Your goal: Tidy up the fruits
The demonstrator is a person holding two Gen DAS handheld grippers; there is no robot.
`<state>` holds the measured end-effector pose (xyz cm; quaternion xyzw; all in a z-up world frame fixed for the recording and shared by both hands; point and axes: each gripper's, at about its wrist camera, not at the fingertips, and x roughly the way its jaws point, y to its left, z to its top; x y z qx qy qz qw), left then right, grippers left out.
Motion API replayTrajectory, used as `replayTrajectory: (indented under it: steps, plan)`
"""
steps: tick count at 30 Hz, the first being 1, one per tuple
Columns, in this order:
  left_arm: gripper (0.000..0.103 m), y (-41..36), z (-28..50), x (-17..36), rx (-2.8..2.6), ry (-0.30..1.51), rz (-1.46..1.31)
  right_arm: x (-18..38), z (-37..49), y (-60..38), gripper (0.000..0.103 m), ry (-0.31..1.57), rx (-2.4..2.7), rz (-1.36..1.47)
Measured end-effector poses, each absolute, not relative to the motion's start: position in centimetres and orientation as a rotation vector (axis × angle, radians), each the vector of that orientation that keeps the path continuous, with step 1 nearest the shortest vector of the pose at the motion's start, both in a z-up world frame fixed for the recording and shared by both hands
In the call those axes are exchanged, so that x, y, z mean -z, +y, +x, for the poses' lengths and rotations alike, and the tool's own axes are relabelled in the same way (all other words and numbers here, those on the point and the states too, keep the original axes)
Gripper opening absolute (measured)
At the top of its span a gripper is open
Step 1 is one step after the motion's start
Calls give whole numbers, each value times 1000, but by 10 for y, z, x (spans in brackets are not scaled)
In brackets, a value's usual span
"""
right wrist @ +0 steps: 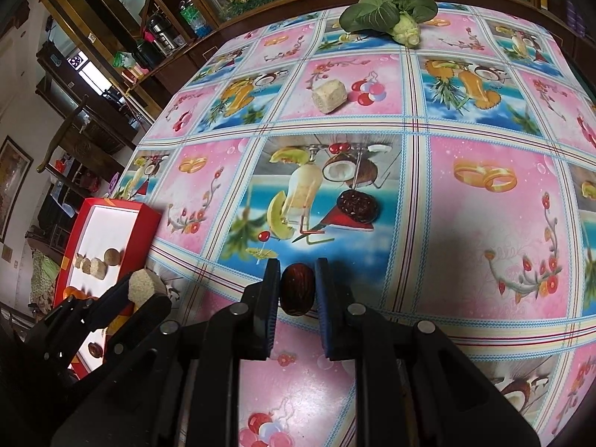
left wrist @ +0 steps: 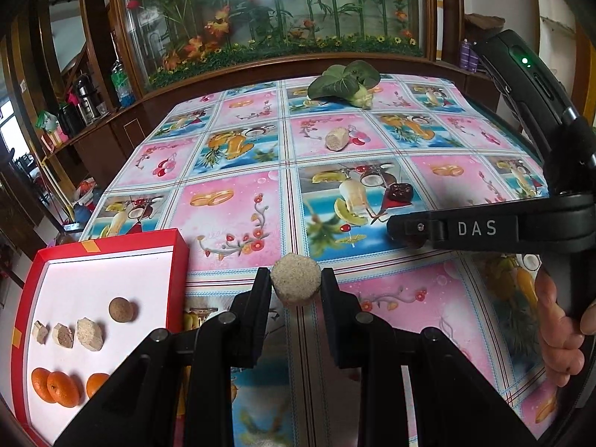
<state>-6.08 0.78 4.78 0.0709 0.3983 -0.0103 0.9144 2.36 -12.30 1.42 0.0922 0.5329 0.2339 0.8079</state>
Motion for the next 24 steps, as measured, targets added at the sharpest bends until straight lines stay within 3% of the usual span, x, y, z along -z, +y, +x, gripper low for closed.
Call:
replayTrajectory:
  steps: [24]
  plan:
    - [26, 3, -65, -54, 32, 805, 132, -15, 25, -127, 21, 1126, -481, 211]
